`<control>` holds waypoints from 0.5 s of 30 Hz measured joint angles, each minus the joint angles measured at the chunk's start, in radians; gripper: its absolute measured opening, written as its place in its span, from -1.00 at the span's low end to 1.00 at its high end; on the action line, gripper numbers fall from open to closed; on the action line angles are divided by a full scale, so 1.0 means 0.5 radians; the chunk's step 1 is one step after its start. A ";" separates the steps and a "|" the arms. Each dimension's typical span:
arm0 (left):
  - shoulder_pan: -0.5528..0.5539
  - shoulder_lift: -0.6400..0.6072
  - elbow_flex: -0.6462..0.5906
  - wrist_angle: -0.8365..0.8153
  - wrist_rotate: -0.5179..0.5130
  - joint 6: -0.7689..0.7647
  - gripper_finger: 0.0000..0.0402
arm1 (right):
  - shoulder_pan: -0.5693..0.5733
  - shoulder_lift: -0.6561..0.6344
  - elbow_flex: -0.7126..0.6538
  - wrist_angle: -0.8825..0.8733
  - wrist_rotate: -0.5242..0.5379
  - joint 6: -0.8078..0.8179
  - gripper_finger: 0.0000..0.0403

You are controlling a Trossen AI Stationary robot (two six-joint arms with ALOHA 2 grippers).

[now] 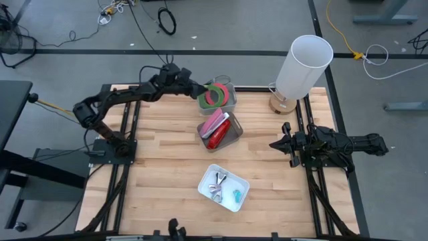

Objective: Pick and place Stapler, Stapler remover, tape
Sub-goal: Put the green tape into the gray bin

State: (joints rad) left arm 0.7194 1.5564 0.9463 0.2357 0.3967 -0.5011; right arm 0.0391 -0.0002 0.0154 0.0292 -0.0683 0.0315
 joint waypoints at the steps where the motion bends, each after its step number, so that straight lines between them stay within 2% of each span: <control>1: 0.010 -0.010 0.000 0.000 -0.001 0.000 0.10 | -0.001 0.000 0.000 0.000 0.000 0.001 -0.99; 15: 0.026 -0.017 0.000 -0.038 -0.007 0.000 -0.43 | 0.000 0.000 0.000 0.000 0.000 0.001 -0.99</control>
State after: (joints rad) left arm 0.7322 1.5478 0.9463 0.2164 0.3932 -0.5011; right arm 0.0391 -0.0002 0.0154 0.0292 -0.0681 0.0319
